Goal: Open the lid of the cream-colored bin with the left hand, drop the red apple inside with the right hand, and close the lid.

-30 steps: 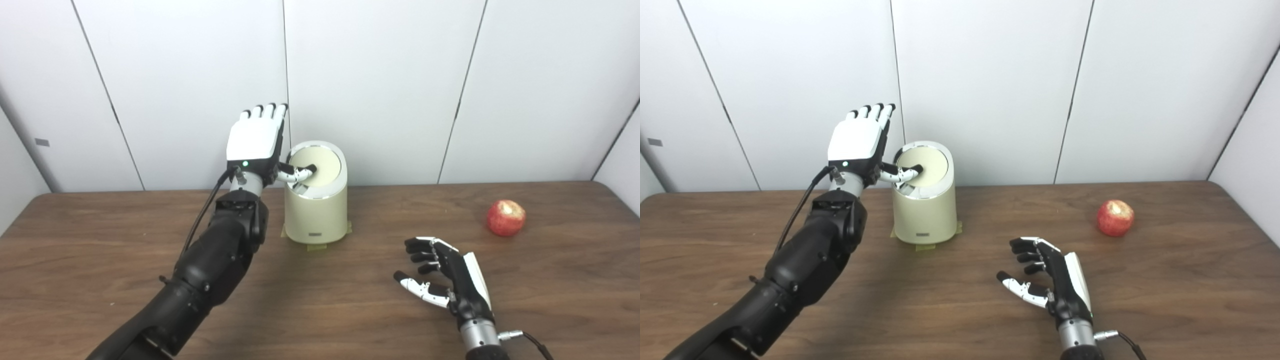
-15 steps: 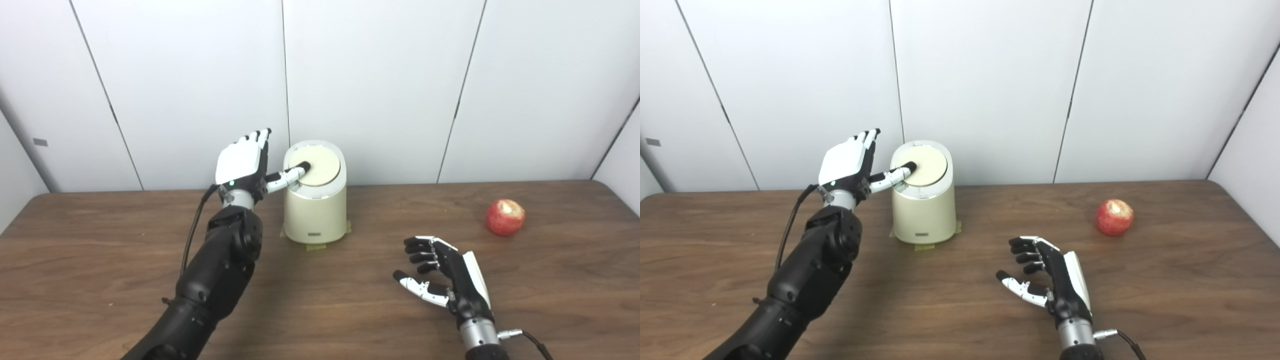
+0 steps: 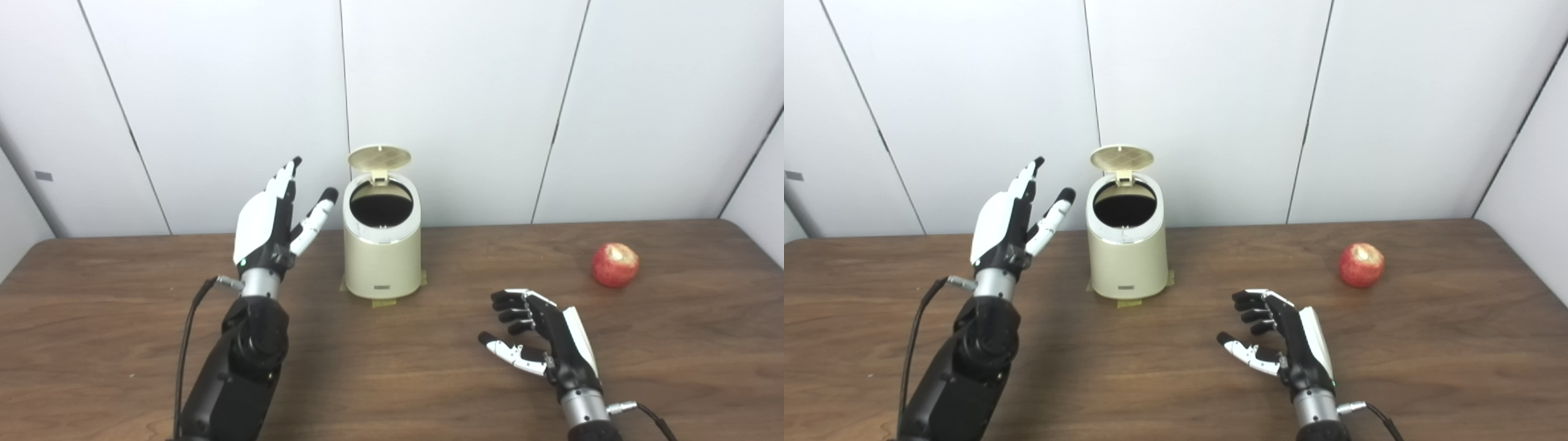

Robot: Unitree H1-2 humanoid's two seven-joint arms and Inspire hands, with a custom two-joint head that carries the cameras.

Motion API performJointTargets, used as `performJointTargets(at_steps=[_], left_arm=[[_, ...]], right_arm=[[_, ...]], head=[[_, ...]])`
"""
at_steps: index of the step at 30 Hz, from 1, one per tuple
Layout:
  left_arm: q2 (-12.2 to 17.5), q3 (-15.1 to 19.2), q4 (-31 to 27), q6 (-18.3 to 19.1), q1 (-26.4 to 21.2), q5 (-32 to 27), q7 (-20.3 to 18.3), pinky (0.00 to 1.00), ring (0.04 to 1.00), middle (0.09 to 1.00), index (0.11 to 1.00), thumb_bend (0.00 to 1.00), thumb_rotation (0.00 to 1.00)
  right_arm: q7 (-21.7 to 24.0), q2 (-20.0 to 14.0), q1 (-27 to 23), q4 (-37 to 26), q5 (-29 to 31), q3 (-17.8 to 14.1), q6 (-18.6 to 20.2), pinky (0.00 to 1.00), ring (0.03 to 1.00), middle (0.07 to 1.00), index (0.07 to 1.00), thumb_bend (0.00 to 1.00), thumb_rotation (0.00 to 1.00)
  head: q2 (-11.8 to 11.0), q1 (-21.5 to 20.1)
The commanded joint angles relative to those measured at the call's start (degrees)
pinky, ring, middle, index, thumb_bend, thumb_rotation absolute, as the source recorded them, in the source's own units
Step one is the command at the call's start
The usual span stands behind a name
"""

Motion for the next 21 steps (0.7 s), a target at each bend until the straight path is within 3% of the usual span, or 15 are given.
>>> performJointTargets(at_steps=[1, 3, 4, 6, 10, 13, 16, 18, 20, 21], left_arm=[[1.08, 1.63, -4.56, -3.52, -0.68, -1.94, 0.72, 1.00, 1.000, 1.000, 1.000, 0.49, 0.92], [1.27, 2.91, -7.30, -4.50, 1.62, -4.09, -0.21, 1.00, 1.000, 1.000, 1.000, 0.50, 0.91], [1.36, 3.66, -8.90, -5.14, 2.99, -5.63, -0.79, 1.00, 1.000, 1.000, 1.000, 0.51, 0.93], [1.47, 4.68, -10.83, -6.12, 4.73, -8.04, -1.70, 1.00, 1.000, 1.000, 1.000, 0.51, 0.96], [2.47, 6.13, -14.52, -8.75, 9.03, -14.33, -5.29, 1.00, 1.000, 1.000, 1.000, 0.57, 1.00], [3.94, 5.86, -16.83, -11.95, 13.14, -17.20, -8.43, 0.98, 1.000, 1.000, 0.994, 0.61, 0.99], [3.39, 6.48, -17.87, -15.54, 16.88, -20.51, -9.78, 0.91, 0.957, 0.963, 0.946, 0.46, 1.00], [2.57, 6.93, -18.21, -16.44, 18.69, -22.47, -10.16, 0.89, 0.942, 0.945, 0.923, 0.33, 1.00], [2.20, 7.28, -18.06, -17.44, 20.16, -23.51, -10.33, 0.92, 0.948, 0.945, 0.918, 0.25, 1.00], [2.15, 7.47, -17.87, -18.08, 21.09, -23.95, -10.48, 0.92, 0.949, 0.945, 0.917, 0.24, 1.00]], right_arm=[[-0.05, -0.34, -1.29, -2.45, 0.17, -0.64, 0.13, 0.52, 0.617, 0.654, 0.649, 0.34, 0.08], [-0.09, -0.20, -1.36, -3.21, 0.43, -1.02, 0.15, 0.50, 0.599, 0.641, 0.648, 0.35, 0.07], [0.00, -0.34, -1.50, -3.87, 0.30, -1.09, 0.08, 0.42, 0.526, 0.591, 0.649, 0.35, 0.08], [0.12, -0.85, -1.77, -4.84, -0.46, -0.94, -0.26, 0.40, 0.530, 0.603, 0.653, 0.36, 0.11], [1.78, -5.39, -3.31, -9.36, -8.18, 1.19, -0.69, 0.51, 0.662, 0.721, 0.698, 0.42, 0.23], [4.88, -10.58, -5.37, -12.35, -14.47, 2.37, 0.22, 0.58, 0.728, 0.788, 0.764, 0.57, 0.35], [7.87, -15.31, -7.91, -13.40, -17.07, 1.82, 1.06, 0.64, 0.778, 0.838, 0.822, 0.79, 0.46], [9.36, -18.01, -9.54, -13.01, -17.80, 1.20, 1.31, 0.66, 0.800, 0.851, 0.850, 0.83, 0.44], [10.30, -20.46, -11.51, -12.05, -18.36, 0.68, 0.96, 0.64, 0.788, 0.841, 0.847, 0.87, 0.44], [12.61, -21.98, -13.11, -12.50, -19.36, 0.61, 2.68, 0.63, 0.783, 0.838, 0.845, 0.88, 0.44]], head=[[0.04, 0.19], [0.00, 0.30], [-0.07, 0.29], [-0.07, 0.29], [-0.04, -0.13], [0.06, -0.10], [0.12, -0.03], [0.13, 0.07], [0.21, 0.10], [0.23, -0.05]])
